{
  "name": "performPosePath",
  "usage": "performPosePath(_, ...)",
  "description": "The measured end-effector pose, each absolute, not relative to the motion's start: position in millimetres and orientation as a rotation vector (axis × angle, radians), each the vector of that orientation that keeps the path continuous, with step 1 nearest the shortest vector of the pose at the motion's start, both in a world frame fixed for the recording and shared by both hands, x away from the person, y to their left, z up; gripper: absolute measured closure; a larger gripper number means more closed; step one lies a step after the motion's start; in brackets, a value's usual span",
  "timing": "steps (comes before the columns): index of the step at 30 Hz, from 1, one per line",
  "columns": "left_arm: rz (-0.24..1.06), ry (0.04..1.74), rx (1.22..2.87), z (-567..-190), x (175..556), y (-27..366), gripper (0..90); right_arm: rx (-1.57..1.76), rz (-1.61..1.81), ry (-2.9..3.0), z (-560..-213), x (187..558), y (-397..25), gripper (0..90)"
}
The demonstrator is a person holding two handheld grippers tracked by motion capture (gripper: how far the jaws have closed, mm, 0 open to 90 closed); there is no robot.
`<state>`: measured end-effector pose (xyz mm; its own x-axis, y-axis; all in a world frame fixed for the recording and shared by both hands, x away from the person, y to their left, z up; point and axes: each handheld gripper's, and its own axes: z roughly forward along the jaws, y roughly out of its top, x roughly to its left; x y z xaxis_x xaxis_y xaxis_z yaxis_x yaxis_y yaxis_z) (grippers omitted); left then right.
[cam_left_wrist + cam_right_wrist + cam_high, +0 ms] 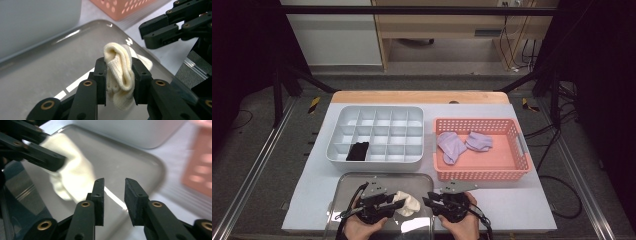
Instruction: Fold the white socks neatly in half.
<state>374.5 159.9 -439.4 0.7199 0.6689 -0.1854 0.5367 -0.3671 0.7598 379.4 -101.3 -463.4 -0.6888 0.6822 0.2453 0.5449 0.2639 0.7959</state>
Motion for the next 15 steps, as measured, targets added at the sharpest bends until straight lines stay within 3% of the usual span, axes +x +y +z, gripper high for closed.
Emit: performPosePath(15,0.261,0.964,2.003,-418,390,177,68.2,1.317,1.27,2.186,-468,384,-172,58.2)
